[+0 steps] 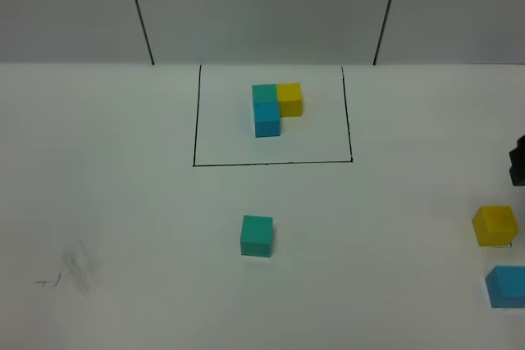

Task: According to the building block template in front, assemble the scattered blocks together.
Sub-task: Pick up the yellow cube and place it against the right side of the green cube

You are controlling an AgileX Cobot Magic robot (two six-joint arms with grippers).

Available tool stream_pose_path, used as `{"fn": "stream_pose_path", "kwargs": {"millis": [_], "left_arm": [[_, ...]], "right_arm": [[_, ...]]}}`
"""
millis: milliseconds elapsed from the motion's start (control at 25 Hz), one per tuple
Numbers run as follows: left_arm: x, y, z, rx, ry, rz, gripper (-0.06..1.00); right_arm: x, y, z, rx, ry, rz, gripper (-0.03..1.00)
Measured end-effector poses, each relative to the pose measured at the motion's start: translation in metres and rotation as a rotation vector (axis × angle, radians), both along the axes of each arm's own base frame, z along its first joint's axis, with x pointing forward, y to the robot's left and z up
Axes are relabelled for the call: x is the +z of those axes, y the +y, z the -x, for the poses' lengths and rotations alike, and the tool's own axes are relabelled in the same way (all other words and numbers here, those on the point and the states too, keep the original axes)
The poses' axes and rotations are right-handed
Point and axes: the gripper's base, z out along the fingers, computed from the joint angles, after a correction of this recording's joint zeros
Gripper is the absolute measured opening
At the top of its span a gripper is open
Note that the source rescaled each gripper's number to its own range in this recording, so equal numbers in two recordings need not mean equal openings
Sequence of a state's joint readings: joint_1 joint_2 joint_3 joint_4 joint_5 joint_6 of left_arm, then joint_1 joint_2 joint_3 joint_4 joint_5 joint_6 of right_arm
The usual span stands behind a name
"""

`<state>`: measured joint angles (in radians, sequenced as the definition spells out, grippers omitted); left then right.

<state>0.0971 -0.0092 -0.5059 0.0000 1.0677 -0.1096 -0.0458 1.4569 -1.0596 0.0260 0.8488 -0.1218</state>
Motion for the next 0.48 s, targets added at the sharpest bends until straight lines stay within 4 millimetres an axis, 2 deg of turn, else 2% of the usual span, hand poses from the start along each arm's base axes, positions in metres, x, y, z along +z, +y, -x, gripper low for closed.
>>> {"fn": "stream_pose_path", "kwargs": {"millis": [160,480], "left_arm": [[0.0,0.0,0.0,0.0,0.0,0.0,0.59],[0.0,0.0,0.0,0.0,0.0,0.0,0.59]], "right_arm": [[-0.004,0.0,-0.025,0.018,0.093,-0.011,0.68],[-0.042,0.011,-0.043,0.011,0.165,-0.076,0.68]]}}
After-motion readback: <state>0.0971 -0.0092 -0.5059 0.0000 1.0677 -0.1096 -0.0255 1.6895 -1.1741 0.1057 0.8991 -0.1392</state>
